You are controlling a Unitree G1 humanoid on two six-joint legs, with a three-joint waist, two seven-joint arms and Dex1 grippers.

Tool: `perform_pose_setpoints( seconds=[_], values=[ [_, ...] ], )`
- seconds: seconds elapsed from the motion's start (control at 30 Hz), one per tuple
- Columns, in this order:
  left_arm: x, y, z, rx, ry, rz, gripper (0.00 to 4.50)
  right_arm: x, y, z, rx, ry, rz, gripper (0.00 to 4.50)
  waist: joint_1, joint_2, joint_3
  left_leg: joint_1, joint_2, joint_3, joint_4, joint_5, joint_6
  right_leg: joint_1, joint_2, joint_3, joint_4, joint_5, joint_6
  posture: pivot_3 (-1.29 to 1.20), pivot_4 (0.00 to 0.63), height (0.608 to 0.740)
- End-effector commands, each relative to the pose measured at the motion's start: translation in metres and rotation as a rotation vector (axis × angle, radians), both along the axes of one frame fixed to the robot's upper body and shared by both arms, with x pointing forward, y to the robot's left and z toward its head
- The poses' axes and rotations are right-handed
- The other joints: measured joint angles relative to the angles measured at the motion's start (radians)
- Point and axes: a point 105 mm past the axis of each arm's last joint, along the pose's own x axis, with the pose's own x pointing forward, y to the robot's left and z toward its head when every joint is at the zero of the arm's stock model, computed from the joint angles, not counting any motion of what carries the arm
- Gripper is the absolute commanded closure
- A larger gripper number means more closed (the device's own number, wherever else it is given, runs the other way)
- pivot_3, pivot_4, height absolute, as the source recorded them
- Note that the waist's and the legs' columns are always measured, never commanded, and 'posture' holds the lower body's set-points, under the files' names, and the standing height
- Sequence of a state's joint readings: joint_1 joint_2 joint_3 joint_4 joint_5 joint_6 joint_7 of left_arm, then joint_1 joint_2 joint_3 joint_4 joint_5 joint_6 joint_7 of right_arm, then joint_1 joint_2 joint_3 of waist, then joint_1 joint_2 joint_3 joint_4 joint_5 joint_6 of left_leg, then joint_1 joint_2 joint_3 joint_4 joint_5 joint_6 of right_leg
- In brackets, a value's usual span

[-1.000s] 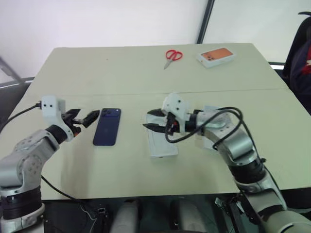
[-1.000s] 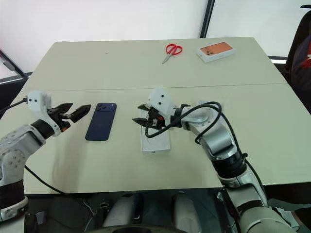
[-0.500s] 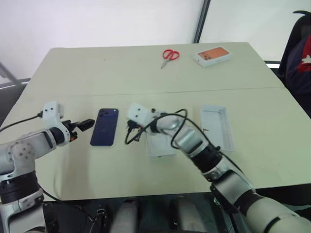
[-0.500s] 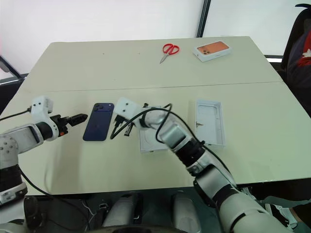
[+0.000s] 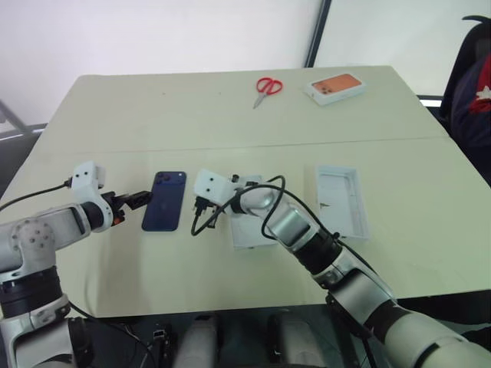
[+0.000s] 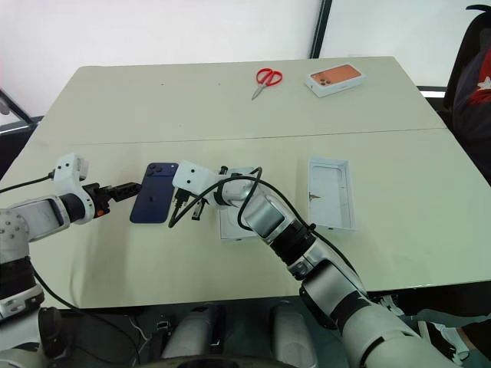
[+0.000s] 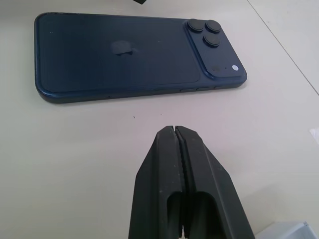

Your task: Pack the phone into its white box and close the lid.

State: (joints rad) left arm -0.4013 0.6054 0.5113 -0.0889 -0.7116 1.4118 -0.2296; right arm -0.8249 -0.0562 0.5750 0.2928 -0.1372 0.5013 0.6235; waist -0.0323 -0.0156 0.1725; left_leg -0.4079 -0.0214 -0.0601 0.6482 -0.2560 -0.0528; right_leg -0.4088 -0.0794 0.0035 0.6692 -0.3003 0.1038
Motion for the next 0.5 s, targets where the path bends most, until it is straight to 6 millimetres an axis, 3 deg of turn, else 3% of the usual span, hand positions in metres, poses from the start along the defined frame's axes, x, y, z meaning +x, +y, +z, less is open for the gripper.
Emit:
perform_pose_setpoints(
  seconds=[0.03,0.5],
  values=[
    [-0.0115,-0.0452,-0.0211,-0.103,0.148,-0.193,0.0,-0.0061,0.0348,-0.0063,-0.038,-0.035,0.049,4.46,-0.007,0.001,-0.001,0.0,0.0,0.0,0.0,0.0,0.0,0.0,0.0,0.0,0.0,0.0,0.0,0.0,0.15,0.74],
    [-0.0114,-0.0521,-0.0203,-0.131,0.158,-0.234,0.0,0.003,0.0331,-0.0087,-0.023,-0.036,0.024,4.46,-0.006,0.0,-0.002,0.001,-0.001,-0.001,0.0,0.0,0.0,0.002,-0.002,0.0,0.0,0.0,0.0,0.0,0.15,0.74]
  ],
)
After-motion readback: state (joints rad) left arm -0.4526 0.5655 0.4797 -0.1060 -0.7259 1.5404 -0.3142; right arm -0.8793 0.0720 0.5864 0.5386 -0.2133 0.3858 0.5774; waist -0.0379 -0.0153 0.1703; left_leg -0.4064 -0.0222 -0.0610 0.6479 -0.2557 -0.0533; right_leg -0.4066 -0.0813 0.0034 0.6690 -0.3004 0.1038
